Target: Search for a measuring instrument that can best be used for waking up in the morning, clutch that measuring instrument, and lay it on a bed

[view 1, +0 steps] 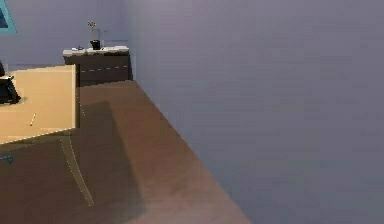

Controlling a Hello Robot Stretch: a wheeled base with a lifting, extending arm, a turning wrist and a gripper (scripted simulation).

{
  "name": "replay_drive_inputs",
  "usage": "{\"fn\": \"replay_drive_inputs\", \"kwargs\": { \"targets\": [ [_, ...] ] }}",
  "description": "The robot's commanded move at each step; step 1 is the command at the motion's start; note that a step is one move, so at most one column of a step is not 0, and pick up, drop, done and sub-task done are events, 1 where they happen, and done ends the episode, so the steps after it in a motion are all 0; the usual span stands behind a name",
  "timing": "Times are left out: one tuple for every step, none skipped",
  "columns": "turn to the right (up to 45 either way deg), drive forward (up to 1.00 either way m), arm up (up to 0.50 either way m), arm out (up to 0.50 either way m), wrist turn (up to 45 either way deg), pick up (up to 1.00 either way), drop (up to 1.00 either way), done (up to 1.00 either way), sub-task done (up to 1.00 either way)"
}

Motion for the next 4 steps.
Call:
{"fn": "replay_drive_inputs", "kwargs": {
  "targets": [
    [-3.0,0.0,0.0,0.0,0.0,0.0,0.0,0.0,0.0],
    [0.0,1.0,0.0,0.0,0.0,0.0,0.0,0.0,0.0],
    [-12.0,0.0,0.0,0.0,0.0,0.0,0.0,0.0,0.0],
    [0.0,0.15,0.0,0.0,0.0,0.0,0.0,0.0,0.0]
  ]
}}
